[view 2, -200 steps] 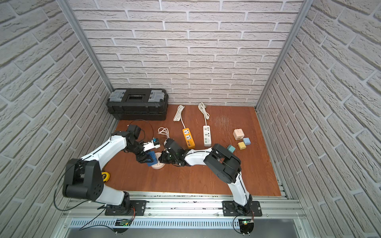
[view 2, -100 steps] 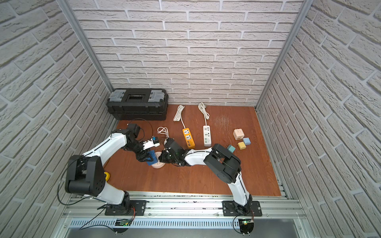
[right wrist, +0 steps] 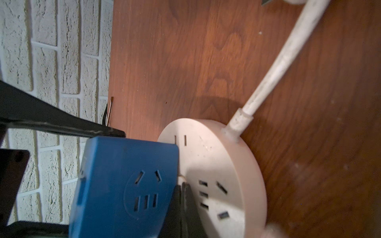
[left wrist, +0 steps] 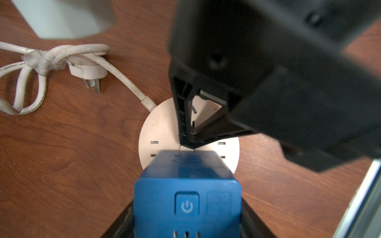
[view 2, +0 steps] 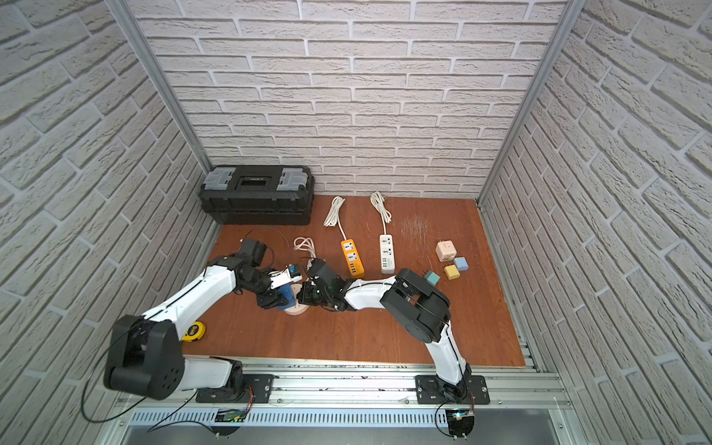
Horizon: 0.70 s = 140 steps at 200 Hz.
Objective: Pull the plug off the socket
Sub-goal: Remove the plug from the socket.
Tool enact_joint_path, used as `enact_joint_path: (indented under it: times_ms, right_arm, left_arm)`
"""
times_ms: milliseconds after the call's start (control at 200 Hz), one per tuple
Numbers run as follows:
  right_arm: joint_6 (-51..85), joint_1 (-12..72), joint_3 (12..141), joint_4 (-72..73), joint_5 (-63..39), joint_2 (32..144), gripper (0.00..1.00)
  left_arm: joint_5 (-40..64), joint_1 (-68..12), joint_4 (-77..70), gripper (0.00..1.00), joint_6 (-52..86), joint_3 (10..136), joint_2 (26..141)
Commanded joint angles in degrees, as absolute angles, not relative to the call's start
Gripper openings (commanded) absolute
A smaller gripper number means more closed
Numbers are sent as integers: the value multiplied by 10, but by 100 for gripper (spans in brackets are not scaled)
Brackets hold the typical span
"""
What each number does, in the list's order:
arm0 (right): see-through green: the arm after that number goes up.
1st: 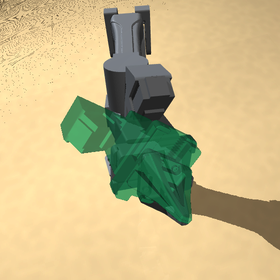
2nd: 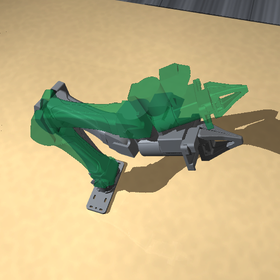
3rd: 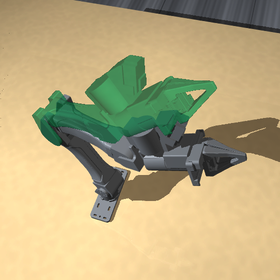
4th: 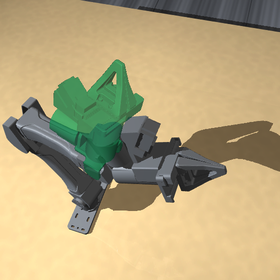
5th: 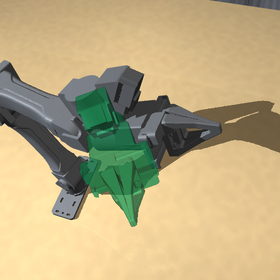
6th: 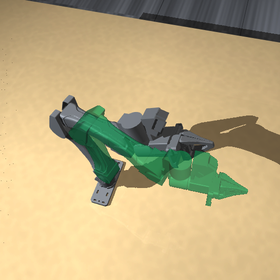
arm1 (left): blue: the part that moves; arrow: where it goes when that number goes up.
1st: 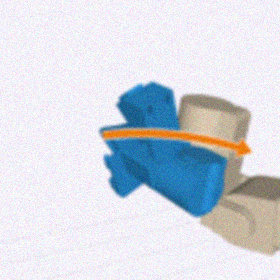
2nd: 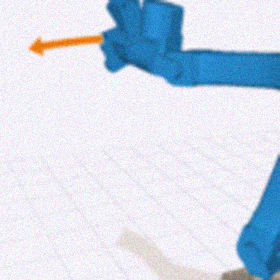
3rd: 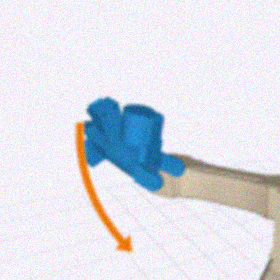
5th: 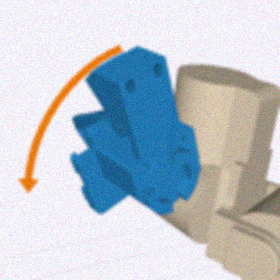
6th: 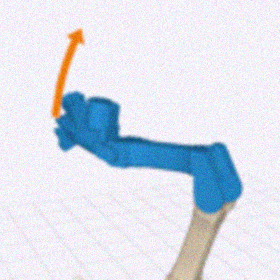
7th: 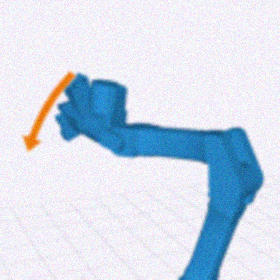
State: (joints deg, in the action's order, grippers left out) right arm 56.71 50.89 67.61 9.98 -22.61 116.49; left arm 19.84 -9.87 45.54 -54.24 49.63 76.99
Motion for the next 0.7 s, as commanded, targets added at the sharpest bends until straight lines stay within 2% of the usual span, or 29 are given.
enact_joint_path:
  times_ms: [0,215,395,525,695]
  right_arm:
    - [570,514,677,40,-188,1184,3]
    - [569,516,670,11,-151,1183,3]
    - [574,517,669,9,-145,1191,3]
    - [576,519,669,3,-139,1194,3]
    - [580,519,668,-4,-131,1198,2]
  left_arm:
    - [216,-95,476,0,-514,490,789]
    - [304,-47,564,0,-538,556,851]
    - [304,-33,569,0,-537,568,885]
    - [261,-56,512,0,-502,535,853]
    - [142,-115,400,0,-473,466,785]
